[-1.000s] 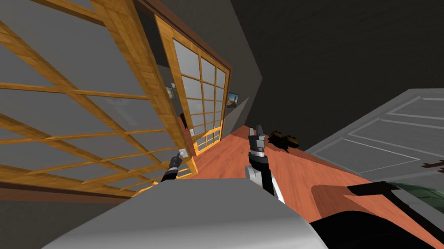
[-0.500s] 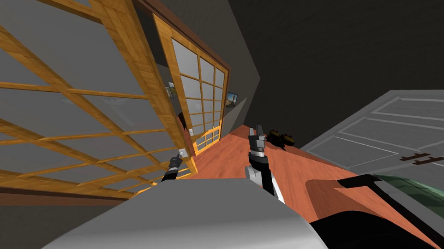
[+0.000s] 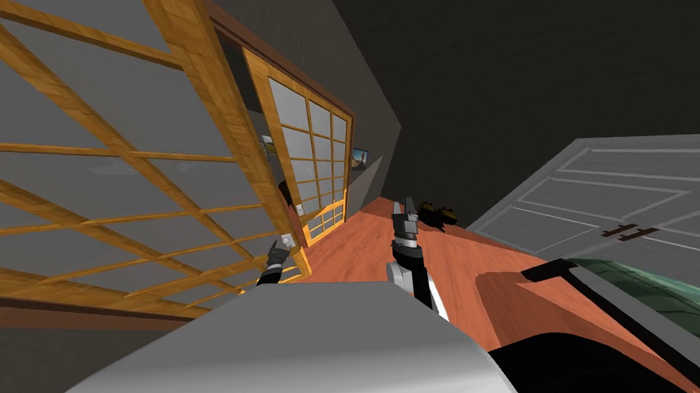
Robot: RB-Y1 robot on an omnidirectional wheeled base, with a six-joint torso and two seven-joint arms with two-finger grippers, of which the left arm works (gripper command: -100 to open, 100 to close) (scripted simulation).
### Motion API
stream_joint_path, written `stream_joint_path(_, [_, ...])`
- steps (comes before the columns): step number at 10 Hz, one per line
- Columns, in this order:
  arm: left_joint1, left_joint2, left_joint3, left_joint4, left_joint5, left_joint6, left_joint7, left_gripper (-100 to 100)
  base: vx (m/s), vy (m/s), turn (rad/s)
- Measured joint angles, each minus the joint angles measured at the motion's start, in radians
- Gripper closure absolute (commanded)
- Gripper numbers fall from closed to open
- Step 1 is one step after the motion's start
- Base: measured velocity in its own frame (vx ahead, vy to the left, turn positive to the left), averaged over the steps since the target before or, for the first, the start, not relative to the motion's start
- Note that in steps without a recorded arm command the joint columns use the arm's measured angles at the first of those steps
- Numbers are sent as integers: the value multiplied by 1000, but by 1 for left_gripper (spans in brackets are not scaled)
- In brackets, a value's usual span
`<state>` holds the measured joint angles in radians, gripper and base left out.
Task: Pull the door open
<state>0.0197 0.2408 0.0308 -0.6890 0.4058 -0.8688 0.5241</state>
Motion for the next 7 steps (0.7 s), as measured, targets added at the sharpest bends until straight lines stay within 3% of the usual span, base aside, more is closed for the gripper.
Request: stream_joint_path(7, [5, -23, -31, -29, 82, -1, 189, -100, -59, 7, -42])
